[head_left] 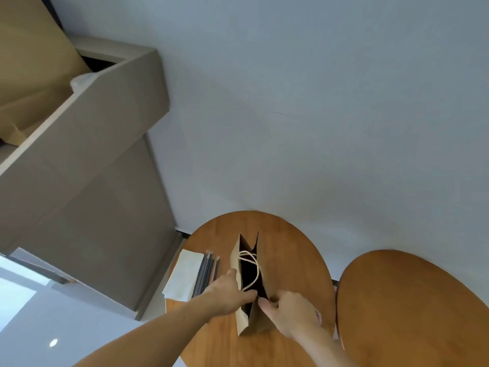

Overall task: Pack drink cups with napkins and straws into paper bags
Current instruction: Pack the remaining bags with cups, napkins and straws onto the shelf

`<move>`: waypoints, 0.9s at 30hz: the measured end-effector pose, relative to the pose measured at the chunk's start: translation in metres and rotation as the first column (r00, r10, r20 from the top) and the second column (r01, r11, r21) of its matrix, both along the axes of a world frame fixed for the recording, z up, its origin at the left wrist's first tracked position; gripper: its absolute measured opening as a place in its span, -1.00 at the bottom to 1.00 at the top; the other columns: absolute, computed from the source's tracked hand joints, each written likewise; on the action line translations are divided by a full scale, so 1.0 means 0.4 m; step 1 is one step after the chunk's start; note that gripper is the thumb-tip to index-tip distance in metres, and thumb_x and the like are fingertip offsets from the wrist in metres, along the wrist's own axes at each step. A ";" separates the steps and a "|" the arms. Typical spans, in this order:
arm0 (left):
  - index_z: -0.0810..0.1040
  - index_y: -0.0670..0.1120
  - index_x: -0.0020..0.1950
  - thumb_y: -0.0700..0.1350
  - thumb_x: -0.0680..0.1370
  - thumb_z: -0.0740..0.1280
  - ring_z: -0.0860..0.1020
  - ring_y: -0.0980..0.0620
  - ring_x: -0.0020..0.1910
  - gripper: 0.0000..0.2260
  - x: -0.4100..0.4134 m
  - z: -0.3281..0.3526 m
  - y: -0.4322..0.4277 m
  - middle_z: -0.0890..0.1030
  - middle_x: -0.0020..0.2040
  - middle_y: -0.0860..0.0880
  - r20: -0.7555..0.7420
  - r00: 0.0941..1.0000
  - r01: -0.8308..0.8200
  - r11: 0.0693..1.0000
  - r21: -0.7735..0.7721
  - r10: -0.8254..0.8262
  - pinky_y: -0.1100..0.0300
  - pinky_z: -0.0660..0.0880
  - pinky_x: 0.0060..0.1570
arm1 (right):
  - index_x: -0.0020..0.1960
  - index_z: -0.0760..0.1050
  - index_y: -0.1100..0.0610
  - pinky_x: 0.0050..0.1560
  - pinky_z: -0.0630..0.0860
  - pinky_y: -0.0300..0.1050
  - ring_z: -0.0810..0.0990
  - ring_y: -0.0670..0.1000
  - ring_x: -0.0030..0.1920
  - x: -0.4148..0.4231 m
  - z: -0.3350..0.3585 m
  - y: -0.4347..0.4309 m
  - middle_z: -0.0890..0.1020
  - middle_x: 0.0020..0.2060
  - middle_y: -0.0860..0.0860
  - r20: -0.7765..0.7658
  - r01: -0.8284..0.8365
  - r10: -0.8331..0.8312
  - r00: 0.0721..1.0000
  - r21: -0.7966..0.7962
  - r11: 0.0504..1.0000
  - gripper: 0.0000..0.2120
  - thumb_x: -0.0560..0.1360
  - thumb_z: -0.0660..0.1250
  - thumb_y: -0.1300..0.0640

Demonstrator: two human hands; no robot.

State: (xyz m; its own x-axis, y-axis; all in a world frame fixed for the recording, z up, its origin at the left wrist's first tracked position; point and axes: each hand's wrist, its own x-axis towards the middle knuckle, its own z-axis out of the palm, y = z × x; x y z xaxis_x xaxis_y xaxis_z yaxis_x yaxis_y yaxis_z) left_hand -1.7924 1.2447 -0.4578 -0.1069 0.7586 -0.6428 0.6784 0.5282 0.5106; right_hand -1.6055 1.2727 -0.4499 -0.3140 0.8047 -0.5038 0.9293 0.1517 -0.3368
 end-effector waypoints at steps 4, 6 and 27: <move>0.12 0.08 0.53 0.29 0.42 0.34 0.60 -0.01 0.12 -0.23 0.023 -0.019 0.019 0.55 0.26 0.02 -0.041 0.999 -0.027 1.000 0.001 0.027 0.10 0.60 0.06 | 0.24 0.48 0.00 -0.07 0.56 -0.12 0.61 -0.02 -0.01 -0.007 -0.001 0.053 0.63 0.02 -0.09 -0.049 0.032 -0.033 0.998 -0.010 0.999 -0.38 0.48 0.08 -0.44; 0.19 0.03 0.49 0.20 0.50 0.31 0.63 0.00 0.01 -0.37 0.032 -0.026 0.037 0.59 0.15 0.00 -0.112 0.992 -0.061 0.998 0.022 0.063 0.14 0.61 -0.03 | 0.24 0.44 0.03 -0.15 0.54 -0.17 0.61 -0.04 -0.07 -0.024 -0.001 0.078 0.62 -0.02 -0.08 -0.079 0.037 -0.039 0.996 -0.022 0.999 -0.49 0.52 0.16 -0.34; 0.46 0.00 0.13 0.12 0.59 0.27 0.65 0.05 -0.23 -0.77 -0.019 -0.056 0.091 0.60 -0.11 0.06 -0.066 0.962 -0.265 0.964 -0.018 0.263 0.39 0.50 -0.39 | 0.27 0.43 0.03 0.02 0.65 -0.09 0.66 0.00 -0.01 0.037 -0.057 0.191 0.63 0.06 -0.03 -0.124 0.131 -0.145 0.982 -0.115 0.985 -0.62 0.57 0.27 -0.18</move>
